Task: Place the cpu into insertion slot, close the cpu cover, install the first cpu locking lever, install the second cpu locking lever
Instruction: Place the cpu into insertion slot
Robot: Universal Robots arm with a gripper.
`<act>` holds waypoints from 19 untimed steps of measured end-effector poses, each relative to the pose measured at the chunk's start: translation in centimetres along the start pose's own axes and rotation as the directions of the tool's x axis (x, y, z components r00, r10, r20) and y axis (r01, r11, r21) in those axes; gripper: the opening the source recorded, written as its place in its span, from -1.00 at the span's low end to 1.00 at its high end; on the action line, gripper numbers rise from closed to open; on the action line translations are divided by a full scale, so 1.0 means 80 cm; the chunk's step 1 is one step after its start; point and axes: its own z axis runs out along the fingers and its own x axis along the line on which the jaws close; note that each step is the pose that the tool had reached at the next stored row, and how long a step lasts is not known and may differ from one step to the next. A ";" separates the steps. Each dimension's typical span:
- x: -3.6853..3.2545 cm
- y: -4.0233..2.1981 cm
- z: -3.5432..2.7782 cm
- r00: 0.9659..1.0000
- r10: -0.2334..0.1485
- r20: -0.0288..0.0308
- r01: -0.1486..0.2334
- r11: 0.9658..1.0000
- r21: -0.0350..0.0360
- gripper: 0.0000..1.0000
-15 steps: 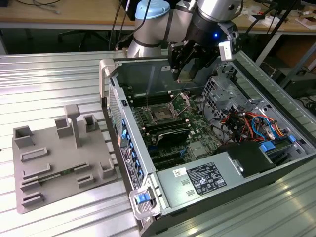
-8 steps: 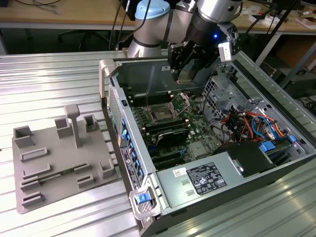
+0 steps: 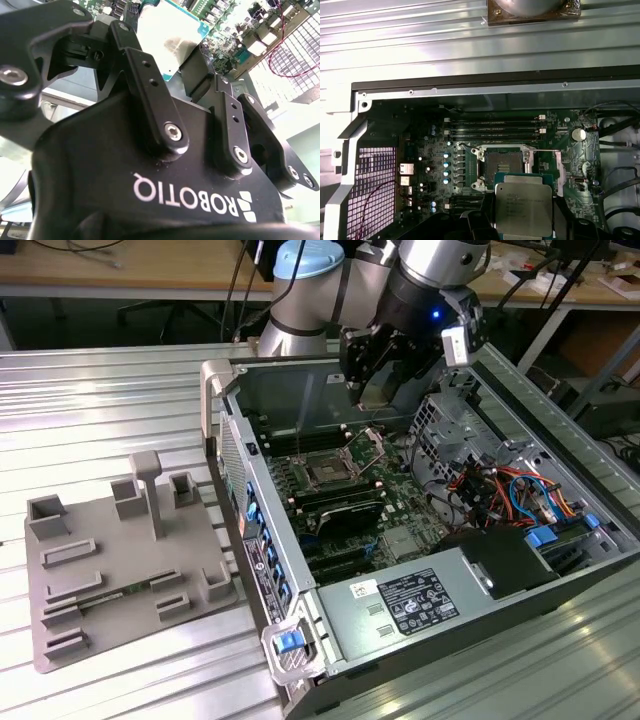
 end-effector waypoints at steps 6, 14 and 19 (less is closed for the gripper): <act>0.0000 -0.0001 0.0014 1.000 0.000 0.000 0.000 1.000 0.000 0.09; -0.0001 -0.0003 0.0041 1.000 0.000 0.000 0.000 1.000 0.000 0.09; -0.0001 -0.0005 0.0059 1.000 0.000 0.000 0.000 1.000 0.000 0.09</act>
